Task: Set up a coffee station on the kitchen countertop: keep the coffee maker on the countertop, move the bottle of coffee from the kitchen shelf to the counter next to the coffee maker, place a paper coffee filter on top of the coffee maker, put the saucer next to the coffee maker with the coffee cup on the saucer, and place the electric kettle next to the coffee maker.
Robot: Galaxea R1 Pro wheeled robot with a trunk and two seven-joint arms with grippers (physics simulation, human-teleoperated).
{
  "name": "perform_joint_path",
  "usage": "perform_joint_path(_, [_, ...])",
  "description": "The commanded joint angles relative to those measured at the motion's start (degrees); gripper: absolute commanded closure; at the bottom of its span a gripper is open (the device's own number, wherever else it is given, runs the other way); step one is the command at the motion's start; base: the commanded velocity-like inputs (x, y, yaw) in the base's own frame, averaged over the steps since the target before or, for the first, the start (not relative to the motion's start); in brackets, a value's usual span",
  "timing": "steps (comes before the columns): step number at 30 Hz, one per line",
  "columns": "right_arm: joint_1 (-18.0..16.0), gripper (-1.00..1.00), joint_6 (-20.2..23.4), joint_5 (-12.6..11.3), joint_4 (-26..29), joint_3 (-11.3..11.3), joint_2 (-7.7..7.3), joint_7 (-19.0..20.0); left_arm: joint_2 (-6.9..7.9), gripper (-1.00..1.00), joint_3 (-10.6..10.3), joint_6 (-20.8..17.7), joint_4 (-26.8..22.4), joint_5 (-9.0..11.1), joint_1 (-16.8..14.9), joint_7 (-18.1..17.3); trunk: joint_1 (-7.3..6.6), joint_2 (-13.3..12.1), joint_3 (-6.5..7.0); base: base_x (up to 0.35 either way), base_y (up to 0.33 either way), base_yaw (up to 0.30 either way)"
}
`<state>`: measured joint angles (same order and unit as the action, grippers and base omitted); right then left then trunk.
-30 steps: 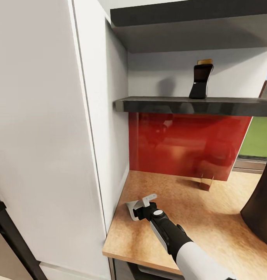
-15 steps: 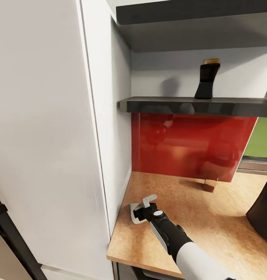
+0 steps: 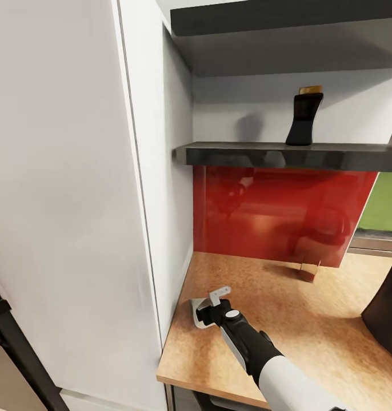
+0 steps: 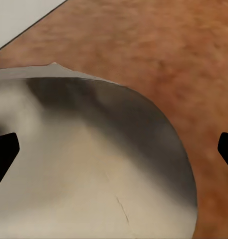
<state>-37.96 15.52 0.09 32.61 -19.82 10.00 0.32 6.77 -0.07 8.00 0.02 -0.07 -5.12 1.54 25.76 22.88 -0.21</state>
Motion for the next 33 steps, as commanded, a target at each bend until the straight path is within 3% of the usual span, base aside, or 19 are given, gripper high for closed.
perform_joint_path(1, [-0.01, -1.0, 0.29, 0.01, -0.15, -0.04, 0.0, 0.03, 0.0, -1.0, -0.02, 0.21, 0.07, -0.02, -0.03, 0.13, 0.02, 0.04, -0.02, 0.0, 0.019, 0.0])
perform_joint_path(9, [-0.01, -1.0, -2.53, 0.05, -1.41, -0.04, 0.0, 0.03, 0.0, -1.0, -0.1, 0.19, 0.07, -0.02, -0.02, 0.13, 0.02, 0.04, -0.02, 0.0, 0.11, 0.0])
perform_joint_path(21, [-0.01, -1.0, -2.94, 0.08, -1.55, -0.04, 0.0, 0.03, -0.09, -1.0, -0.11, 0.19, 0.07, -0.02, -0.04, 0.13, 0.02, 0.04, -0.02, 0.0, 0.01, 0.0])
perform_joint_path(22, [-0.01, 1.0, -2.94, 0.08, -1.56, -0.04, 0.0, 0.03, -0.09, -1.0, -0.11, 0.18, 0.07, -0.02, -0.02, 0.13, 0.02, 0.04, -0.02, 0.0, 0.0, 0.0])
perform_joint_path(33, [-0.01, 1.0, -3.36, 0.09, -3.49, -0.11, 0.0, 0.03, -0.02, -1.0, -0.11, 0.18, 0.07, -0.02, -0.06, 0.13, 0.02, 0.04, -0.02, 0.0, 0.0, 0.0])
